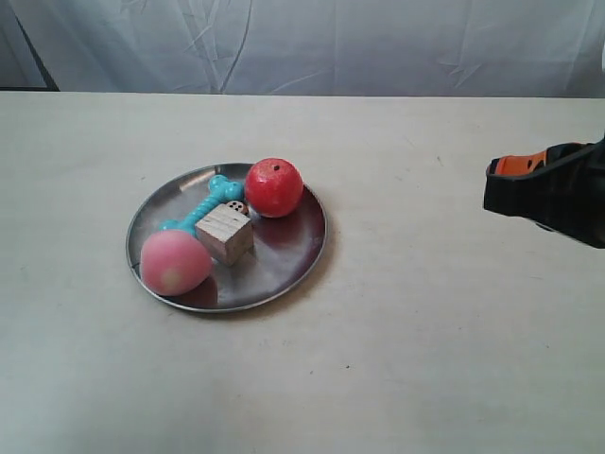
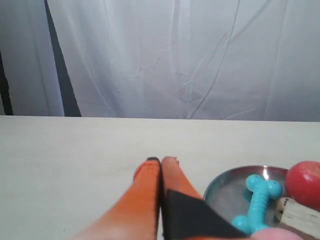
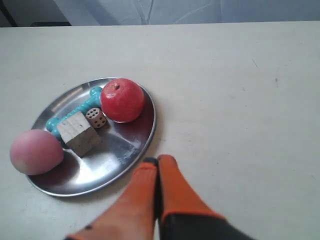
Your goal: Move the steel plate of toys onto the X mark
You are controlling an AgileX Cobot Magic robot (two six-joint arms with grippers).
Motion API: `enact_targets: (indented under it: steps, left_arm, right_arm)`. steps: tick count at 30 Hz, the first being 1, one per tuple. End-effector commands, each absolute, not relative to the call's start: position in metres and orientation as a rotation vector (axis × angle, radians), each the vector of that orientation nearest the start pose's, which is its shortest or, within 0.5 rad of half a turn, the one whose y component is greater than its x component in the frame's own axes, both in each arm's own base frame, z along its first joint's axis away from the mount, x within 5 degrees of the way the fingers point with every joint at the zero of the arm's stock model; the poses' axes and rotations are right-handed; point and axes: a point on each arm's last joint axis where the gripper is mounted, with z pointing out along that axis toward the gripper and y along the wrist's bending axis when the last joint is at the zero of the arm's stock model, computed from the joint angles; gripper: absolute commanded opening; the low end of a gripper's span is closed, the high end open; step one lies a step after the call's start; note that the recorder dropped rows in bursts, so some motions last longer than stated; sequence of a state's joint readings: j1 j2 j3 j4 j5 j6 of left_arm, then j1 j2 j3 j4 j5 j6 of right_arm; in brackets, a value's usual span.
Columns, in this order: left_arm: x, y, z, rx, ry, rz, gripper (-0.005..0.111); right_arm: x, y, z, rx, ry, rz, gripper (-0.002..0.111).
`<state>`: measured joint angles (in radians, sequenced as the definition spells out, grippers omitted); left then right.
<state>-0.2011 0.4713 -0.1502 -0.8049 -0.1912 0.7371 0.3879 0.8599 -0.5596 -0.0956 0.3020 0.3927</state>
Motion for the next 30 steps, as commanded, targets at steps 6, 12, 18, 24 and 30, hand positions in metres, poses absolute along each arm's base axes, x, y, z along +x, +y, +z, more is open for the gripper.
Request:
enact_targets:
  steps: [6, 12, 18, 24, 30]
  left_arm:
    - [0.086, -0.015, 0.193, 0.071, 1.811, -0.181, 0.000]
    - [0.078, -0.016, 0.190, 0.075, 1.822, -0.224, 0.000]
    - [0.064, -0.003, 0.184, -0.101, 1.845, -0.132, 0.000]
    - [0.058, 0.003, 0.191, -0.160, 1.734, -0.035, 0.000]
    - [0.056, 0.003, 0.193, -0.169, 1.702, -0.052, 0.000]
  right_arm:
    - [0.161, 0.063, 0.286, -0.080, 2.100, 0.389, 0.000]
    - [0.162, 0.064, 0.287, -0.081, 2.079, 0.397, 0.000]
    - [0.162, 0.064, 0.288, -0.081, 2.076, 0.398, 0.000]
    - [0.162, 0.064, 0.288, -0.081, 2.076, 0.398, 0.000]
    - [0.162, 0.064, 0.288, -0.081, 2.070, 0.400, 0.000]
